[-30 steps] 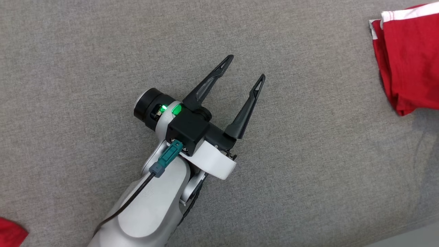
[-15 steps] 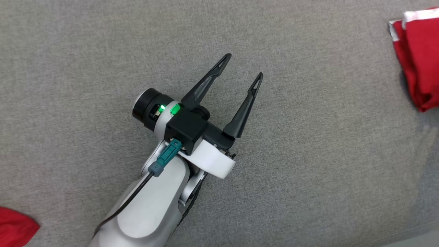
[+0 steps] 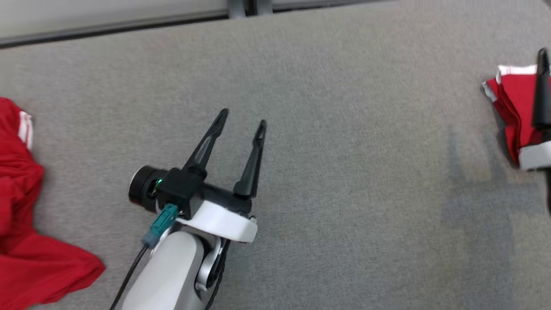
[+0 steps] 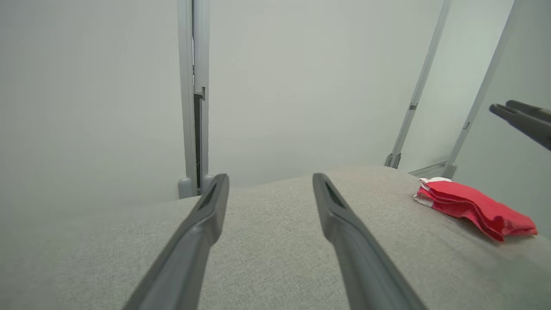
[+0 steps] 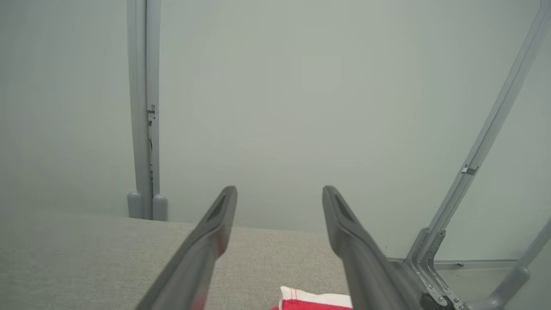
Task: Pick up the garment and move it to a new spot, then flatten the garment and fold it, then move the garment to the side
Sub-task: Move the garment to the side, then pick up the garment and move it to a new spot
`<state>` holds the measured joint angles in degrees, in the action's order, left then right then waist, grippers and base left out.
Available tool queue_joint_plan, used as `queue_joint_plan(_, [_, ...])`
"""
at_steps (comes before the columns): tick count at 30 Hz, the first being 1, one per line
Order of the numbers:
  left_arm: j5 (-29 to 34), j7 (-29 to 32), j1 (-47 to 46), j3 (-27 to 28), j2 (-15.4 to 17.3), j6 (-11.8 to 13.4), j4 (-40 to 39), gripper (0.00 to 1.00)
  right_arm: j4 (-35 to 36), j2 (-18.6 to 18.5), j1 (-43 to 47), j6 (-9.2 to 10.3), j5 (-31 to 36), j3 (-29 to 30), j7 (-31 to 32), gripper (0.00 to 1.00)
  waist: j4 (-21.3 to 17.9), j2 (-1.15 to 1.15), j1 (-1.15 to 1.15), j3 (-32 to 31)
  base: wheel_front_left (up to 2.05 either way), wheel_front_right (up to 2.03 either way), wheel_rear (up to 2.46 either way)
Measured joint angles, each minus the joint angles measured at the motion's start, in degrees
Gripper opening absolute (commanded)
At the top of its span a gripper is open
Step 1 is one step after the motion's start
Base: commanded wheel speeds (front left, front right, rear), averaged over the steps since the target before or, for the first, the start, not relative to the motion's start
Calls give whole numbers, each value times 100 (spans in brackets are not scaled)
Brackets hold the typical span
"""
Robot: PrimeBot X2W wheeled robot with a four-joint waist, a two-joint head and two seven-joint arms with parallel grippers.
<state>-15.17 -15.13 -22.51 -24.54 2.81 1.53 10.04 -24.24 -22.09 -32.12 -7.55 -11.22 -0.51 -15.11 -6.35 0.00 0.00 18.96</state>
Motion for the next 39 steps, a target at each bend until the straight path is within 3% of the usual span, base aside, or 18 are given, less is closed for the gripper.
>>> queue_joint_plan(9, [-55, -1, 805, 692, -1, -7, -166, 100, 690, 725, 1103, 5, -119, 81, -1, 100, 536, 0, 0, -795, 0, 0, 0])
queue_joint_plan(13, [233, 0, 1097, 760, 3, -55, -149, 100, 904, 1104, 1633, 5, -97, 94, -1, 100, 755, 0, 0, -1098, 0, 0, 0])
queue_joint_plan(19, [192, 0, 1578, 886, -1, -13, -103, 100, 1227, 1543, 2337, 5, 75, -23, 0, 100, 933, 0, 0, -1486, 0, 0, 0])
queue_joint_plan(39, [126, 0, 2112, 1340, -2, 3, -177, 100, 1413, 1879, 2890, 5, 127, -45, 0, 100, 927, 0, 0, -1806, 0, 0, 0])
